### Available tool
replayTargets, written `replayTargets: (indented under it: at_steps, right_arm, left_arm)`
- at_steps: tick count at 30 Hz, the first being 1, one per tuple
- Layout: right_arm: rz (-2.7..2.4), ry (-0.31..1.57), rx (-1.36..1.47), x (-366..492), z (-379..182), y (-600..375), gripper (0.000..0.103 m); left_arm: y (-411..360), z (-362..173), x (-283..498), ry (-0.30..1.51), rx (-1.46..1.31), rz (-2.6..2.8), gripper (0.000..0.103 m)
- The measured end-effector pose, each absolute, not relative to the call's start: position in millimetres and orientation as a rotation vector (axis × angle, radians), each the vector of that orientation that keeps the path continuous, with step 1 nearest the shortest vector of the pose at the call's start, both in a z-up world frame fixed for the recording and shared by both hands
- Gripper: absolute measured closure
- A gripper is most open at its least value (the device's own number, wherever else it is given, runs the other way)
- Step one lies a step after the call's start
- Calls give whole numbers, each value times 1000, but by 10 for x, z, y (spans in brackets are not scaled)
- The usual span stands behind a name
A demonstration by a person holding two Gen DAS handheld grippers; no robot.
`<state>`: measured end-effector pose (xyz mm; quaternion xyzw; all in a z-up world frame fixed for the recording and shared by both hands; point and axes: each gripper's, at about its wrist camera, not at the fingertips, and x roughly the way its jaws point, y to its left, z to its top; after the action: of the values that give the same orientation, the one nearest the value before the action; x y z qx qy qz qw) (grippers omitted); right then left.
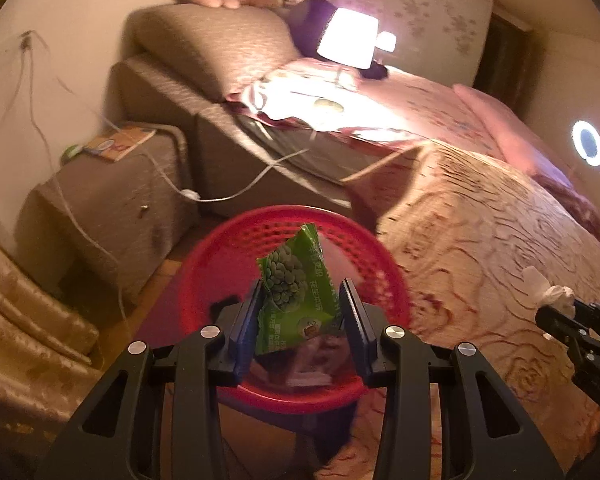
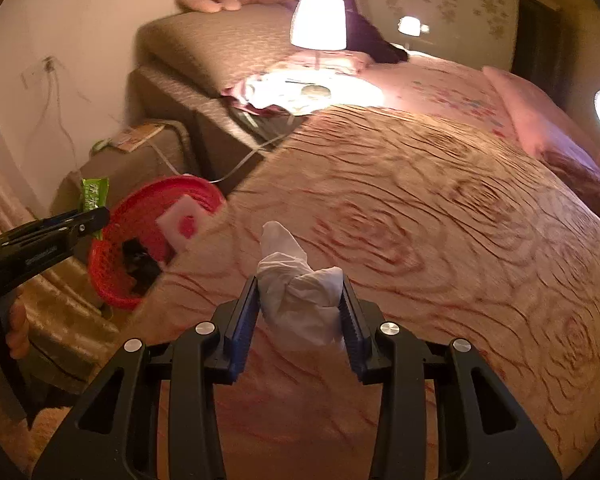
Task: Collect trash
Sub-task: 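Carry the green packet in the left tool and tissue in the right tool over the basket, then open both tools to drop the packet and tissue into the basket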
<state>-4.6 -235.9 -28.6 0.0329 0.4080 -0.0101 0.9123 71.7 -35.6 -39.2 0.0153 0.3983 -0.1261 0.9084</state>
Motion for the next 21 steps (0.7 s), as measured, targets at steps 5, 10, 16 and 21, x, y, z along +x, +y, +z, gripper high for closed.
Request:
replayTargets:
  at_steps: [5,10,16,21]
  right_arm:
    - [38,841,69,248,-236,-2132,65]
    - [86,848,69,519,-202,-1918,65]
    - [124,887,69,793,-284,-1715,65]
    - [150,923,66,943,-366,-1610,65]
  left_arm:
    - [-281,-433,787,828,30,-239,66]
    - [-247,-513,872,843,42,-231,66]
    - [-211,-573,940,844,64,-222,66]
    - [-187,-636,1013,854,71,-205,66]
